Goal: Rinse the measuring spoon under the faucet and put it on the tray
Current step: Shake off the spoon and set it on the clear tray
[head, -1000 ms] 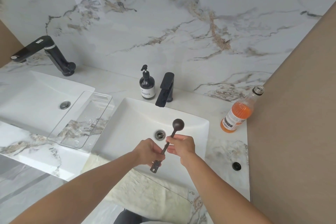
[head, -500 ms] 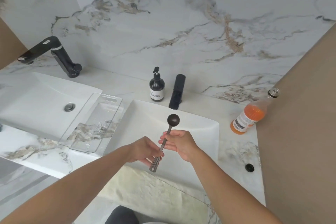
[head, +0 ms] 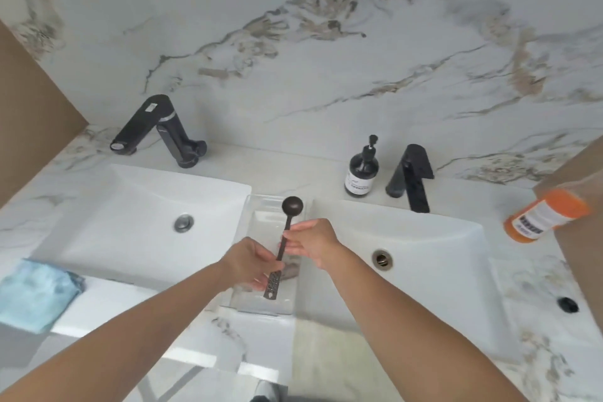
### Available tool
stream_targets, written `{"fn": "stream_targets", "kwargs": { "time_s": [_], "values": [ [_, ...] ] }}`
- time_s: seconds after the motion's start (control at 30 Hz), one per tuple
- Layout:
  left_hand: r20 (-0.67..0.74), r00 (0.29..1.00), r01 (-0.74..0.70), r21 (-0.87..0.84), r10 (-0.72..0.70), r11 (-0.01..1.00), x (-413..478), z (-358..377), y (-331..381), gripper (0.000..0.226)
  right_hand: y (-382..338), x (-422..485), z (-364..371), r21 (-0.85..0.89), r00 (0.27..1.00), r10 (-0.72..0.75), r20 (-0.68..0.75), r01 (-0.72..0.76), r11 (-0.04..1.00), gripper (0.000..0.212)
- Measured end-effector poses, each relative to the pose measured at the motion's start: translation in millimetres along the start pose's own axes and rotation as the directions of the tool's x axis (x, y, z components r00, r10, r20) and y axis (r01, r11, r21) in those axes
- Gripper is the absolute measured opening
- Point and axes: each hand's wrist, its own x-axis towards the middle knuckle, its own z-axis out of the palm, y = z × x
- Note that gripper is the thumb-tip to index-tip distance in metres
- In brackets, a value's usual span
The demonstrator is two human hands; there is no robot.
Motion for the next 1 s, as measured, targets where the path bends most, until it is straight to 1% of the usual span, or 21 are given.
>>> {"fn": "stream_targets", "kwargs": {
  "time_s": [0.1, 0.27, 0.33, 0.37, 0.43, 0.57, 0.63, 0.73, 0.8, 0.93, 1.0],
  "values": [
    [-0.025, 0.999, 0.041, 0.059, -0.040, 0.997, 10.1, -14.8, -8.9, 0.016, 1.3, 15.2, 34.4, -0.116, 0.991, 0.045, -0.126, -0.060, 0.991, 0.015],
    [-0.090, 0.996, 0.033, 0.240, -0.012, 0.970, 34.7, -12.7, -22.0, 0.030, 17.6, 46.8, 53.5, -0.280, 0.959, 0.014, -0.282, -0.097, 0.955, 0.022],
    [-0.078, 0.997, 0.033, 0.373, -0.004, 0.927, 43.4, -11.6, -22.6, 0.041, 25.3, 54.8, 58.0, -0.328, 0.943, 0.007, -0.333, -0.123, 0.937, 0.014],
    [-0.059, 0.998, 0.028, 0.465, -0.001, 0.885, 47.2, -10.1, -22.1, 0.042, 28.9, 57.6, 60.0, -0.356, 0.938, 0.004, -0.347, -0.136, 0.924, 0.009],
    [-0.031, 0.999, 0.022, 0.605, -0.004, 0.796, 52.4, -5.0, -18.9, 0.038, 36.4, 63.3, 62.3, -0.419, 0.932, -0.010, -0.363, -0.154, 0.895, 0.012],
    [-0.005, 1.000, 0.014, 0.667, -0.015, 0.745, 61.2, 3.6, -17.9, 0.022, 44.6, 67.1, 65.9, -0.526, 0.912, -0.059, -0.406, -0.180, 0.831, 0.017],
    [-0.006, 1.000, 0.007, 0.704, -0.003, 0.711, 64.1, 4.8, -20.0, 0.026, 45.7, 67.5, 67.0, -0.578, 0.915, -0.076, -0.396, -0.184, 0.795, 0.016],
    [-0.009, 1.000, -0.002, 0.729, 0.013, 0.685, 62.8, 5.9, -21.5, 0.028, 47.7, 64.8, 70.7, -0.641, 0.915, -0.096, -0.392, -0.197, 0.742, 0.006],
    [-0.009, 1.000, -0.013, 0.741, 0.029, 0.672, 61.3, 7.3, -21.6, 0.026, 50.6, 63.0, 72.6, -0.654, 0.909, -0.113, -0.402, -0.199, 0.730, 0.012],
    [-0.014, 0.999, -0.015, 0.751, 0.038, 0.660, 59.4, 7.4, -21.4, 0.026, 51.5, 60.8, 72.1, -0.653, 0.912, -0.123, -0.392, -0.181, 0.736, 0.010],
    [-0.016, 0.999, -0.018, 0.742, 0.045, 0.670, 56.9, 6.7, -20.0, 0.025, 49.2, 56.2, 72.3, -0.638, 0.914, -0.120, -0.388, -0.172, 0.750, 0.014]
  ]
}}
